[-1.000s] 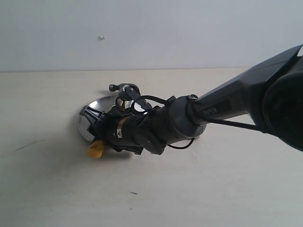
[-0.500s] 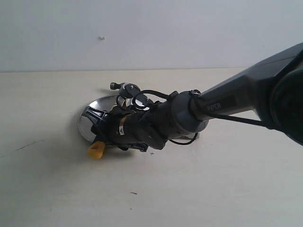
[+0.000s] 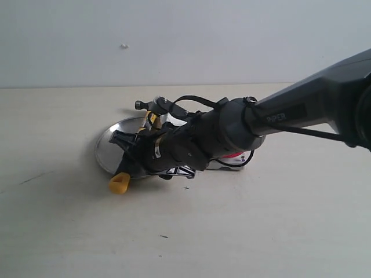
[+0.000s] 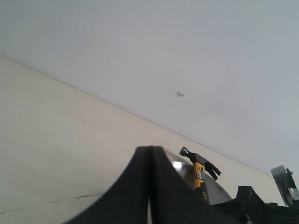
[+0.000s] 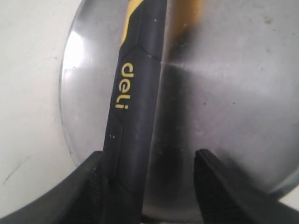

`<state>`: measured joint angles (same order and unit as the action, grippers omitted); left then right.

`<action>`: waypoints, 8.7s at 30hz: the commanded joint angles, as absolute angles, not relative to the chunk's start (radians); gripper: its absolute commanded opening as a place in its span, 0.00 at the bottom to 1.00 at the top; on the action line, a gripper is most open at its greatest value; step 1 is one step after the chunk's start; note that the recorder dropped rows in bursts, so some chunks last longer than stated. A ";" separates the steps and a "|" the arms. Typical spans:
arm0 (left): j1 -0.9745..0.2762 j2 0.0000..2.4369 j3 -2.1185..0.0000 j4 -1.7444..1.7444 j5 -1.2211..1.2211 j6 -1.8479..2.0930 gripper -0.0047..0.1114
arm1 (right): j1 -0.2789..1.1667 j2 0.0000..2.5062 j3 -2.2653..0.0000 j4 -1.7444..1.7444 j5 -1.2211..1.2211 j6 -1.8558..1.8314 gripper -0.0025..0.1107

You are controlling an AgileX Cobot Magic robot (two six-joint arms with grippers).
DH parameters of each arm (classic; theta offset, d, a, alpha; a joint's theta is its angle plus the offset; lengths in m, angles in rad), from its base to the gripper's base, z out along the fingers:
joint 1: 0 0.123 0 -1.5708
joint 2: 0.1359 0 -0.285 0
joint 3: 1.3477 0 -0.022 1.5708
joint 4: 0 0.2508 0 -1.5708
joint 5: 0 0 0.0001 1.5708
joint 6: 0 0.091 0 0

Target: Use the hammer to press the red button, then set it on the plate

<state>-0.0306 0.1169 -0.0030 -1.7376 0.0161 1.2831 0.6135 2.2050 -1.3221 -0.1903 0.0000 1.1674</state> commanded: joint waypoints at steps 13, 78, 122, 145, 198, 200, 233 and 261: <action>-0.030 0.114 0.000 -1.744 0.016 1.286 0.04 | 0.629 1.885 -1.257 -0.382 0.238 0.962 0.17; -0.030 0.114 0.000 -1.744 0.020 1.285 0.04 | 0.036 0.031 -0.131 -0.891 0.416 1.149 0.02; -0.030 0.114 0.000 -1.744 0.020 1.285 0.04 | 0.003 0.000 0.000 -0.130 0.042 0.238 0.02; -0.030 0.114 0.000 -1.744 0.020 1.285 0.04 | 0.003 0.000 0.000 -0.130 0.042 0.236 0.02; -0.030 0.114 0.000 -1.744 0.020 1.285 0.04 | 0.003 0.000 0.000 -0.130 0.067 0.236 0.02; -0.030 0.114 0.000 -1.744 0.020 1.285 0.04 | 0.003 0.000 0.000 -0.130 0.067 0.236 0.02; -0.030 0.114 0.000 -1.744 0.020 1.285 0.04 | 0.003 0.000 0.000 -0.130 0.067 0.236 0.02; -0.030 0.114 0.000 -1.744 0.020 1.285 0.04 | 0.003 0.000 0.000 -0.130 0.067 0.236 0.02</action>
